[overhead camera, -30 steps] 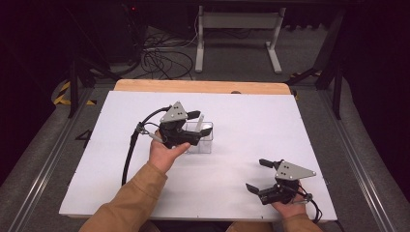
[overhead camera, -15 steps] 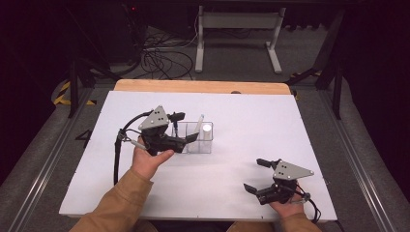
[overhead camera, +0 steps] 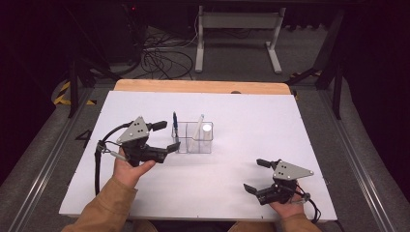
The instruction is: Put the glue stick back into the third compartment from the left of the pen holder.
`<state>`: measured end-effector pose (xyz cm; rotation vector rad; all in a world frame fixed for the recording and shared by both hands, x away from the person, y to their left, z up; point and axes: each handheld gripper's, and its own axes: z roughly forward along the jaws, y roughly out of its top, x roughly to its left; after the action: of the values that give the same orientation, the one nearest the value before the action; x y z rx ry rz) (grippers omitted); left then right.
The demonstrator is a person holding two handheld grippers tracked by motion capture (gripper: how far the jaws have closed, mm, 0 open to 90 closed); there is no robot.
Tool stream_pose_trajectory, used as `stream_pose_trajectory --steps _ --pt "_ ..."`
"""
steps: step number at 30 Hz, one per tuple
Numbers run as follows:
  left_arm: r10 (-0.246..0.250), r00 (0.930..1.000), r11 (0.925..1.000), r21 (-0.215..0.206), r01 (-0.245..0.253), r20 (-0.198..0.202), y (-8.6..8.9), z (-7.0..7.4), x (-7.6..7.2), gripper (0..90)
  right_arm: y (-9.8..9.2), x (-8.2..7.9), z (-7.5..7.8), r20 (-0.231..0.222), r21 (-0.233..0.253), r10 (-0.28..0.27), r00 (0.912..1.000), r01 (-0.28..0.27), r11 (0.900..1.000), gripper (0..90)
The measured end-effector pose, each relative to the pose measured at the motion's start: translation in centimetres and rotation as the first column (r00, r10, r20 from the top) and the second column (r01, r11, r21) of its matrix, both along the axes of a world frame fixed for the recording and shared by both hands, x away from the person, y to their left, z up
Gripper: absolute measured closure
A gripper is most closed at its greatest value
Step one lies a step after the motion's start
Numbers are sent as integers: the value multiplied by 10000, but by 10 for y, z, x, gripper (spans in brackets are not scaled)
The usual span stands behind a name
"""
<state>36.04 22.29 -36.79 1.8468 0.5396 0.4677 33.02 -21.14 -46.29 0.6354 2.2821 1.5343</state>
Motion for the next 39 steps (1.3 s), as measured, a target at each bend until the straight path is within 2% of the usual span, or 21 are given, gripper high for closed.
stream_pose_trajectory --steps 8,14,17,23,27,30,34,37,39 --pt "219 9996 9997 95 -218 -189 18 -16 -12 157 0 1 0 58 35 73 10000 -73 10000 37" --pt "229 9985 9997 -80 -233 -496 31 -31 -18 143 -1 0 0 56 71 160 9999 -160 9998 33" --pt "340 9975 9994 65 -337 -616 35 -39 -19 143 -1 0 1 -13 101 171 9999 -171 9998 31" --pt "444 9949 9990 96 -437 -906 46 -57 -22 144 -1 -1 0 30 92 163 9999 -164 9998 30" --pt "589 9941 9978 361 -558 -916 51 -70 -27 147 -1 -1 0 55 45 168 9998 -168 9998 30" --pt "692 9929 9972 364 -659 -972 55 -78 -32 152 -1 -1 0 5 70 148 9999 -148 9999 30" --pt "836 9916 9955 534 -786 -987 62 -85 -40 152 -1 -2 0 -26 -7 161 9999 -161 9999 30" --pt "818 9896 9959 487 -765 -1182 67 -89 -43 151 0 -2 0 -39 -21 165 9999 -165 9999 30" --pt "864 9894 9958 386 -824 -1167 68 -89 -43 152 0 -1 0 -35 -14 170 9998 -170 9999 30"
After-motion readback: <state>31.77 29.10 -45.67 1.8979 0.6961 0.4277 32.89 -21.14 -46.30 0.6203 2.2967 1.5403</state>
